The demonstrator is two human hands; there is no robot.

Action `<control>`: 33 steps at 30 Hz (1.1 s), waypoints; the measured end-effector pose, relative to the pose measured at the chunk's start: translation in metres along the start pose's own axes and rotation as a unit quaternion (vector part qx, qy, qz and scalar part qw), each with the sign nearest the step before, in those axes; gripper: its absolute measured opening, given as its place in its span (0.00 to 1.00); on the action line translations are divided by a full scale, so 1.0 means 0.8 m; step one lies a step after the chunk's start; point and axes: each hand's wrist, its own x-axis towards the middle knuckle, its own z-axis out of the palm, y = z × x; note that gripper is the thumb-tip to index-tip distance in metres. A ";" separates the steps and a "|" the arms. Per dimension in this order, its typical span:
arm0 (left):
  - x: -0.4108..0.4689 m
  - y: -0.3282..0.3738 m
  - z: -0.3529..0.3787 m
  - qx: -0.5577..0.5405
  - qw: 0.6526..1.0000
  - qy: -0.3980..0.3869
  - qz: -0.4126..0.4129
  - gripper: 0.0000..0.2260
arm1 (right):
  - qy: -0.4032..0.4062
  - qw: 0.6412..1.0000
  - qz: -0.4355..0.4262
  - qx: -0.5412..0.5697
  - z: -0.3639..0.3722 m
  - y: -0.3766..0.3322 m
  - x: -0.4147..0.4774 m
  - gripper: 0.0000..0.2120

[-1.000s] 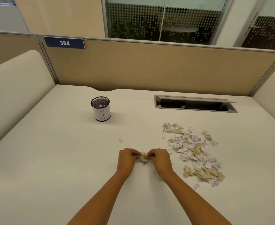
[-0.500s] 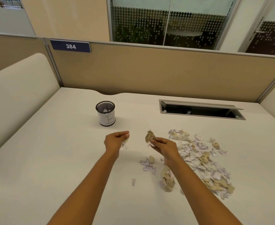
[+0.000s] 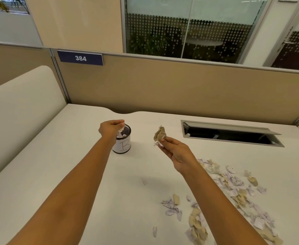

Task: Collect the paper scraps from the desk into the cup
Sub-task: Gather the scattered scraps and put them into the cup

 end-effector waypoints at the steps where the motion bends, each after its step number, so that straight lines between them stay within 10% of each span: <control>1: 0.008 0.000 0.003 0.025 1.000 -0.008 -0.001 0.10 | -0.001 1.000 0.002 -0.004 0.004 0.001 0.006 0.08; 16: 0.048 -0.016 0.034 0.349 0.933 -0.049 0.075 0.06 | 0.016 0.995 -0.011 -0.103 0.060 0.012 0.078 0.12; 21: 0.043 -0.015 0.006 0.361 0.918 -0.079 0.144 0.24 | 0.061 0.970 -0.079 -0.224 0.086 0.017 0.103 0.11; 26: 0.046 -0.034 -0.009 0.455 0.863 -0.172 0.134 0.48 | 0.076 0.833 -0.236 -0.495 0.121 0.031 0.124 0.08; 33: 0.060 -0.052 -0.010 0.367 0.906 -0.168 0.126 0.50 | -0.077 0.584 -0.280 -0.758 0.158 0.062 0.152 0.10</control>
